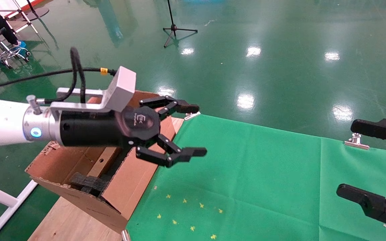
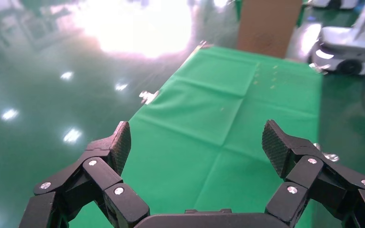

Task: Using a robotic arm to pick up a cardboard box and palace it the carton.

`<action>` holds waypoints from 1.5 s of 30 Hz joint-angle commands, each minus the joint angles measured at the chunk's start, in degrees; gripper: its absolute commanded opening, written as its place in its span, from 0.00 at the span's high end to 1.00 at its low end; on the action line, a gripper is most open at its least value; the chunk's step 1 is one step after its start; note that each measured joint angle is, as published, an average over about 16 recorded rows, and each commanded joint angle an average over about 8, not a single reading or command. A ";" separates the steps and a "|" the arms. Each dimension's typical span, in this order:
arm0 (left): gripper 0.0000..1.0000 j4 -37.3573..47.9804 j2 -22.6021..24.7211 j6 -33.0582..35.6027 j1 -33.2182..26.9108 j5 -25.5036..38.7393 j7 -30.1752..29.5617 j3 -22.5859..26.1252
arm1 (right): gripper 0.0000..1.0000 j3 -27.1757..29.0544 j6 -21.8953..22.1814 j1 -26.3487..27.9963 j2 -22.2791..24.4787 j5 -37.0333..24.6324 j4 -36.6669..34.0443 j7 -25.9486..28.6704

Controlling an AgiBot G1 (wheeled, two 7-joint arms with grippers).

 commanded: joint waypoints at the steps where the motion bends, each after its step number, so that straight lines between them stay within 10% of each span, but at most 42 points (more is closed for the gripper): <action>1: 0.00 -1.29 -0.01 0.12 1.29 -1.38 0.33 -0.76 | 0.00 0.00 0.00 0.00 0.00 0.00 0.00 0.00; 19: 0.00 -12.17 -0.07 1.21 12.17 -13.07 3.04 -7.20 | 0.00 0.00 0.01 -0.01 0.00 0.00 -0.01 0.00; 45: 0.00 -11.45 -0.09 1.10 11.51 -12.35 2.94 -6.82 | 0.00 0.00 0.01 -0.02 0.01 0.01 -0.01 0.00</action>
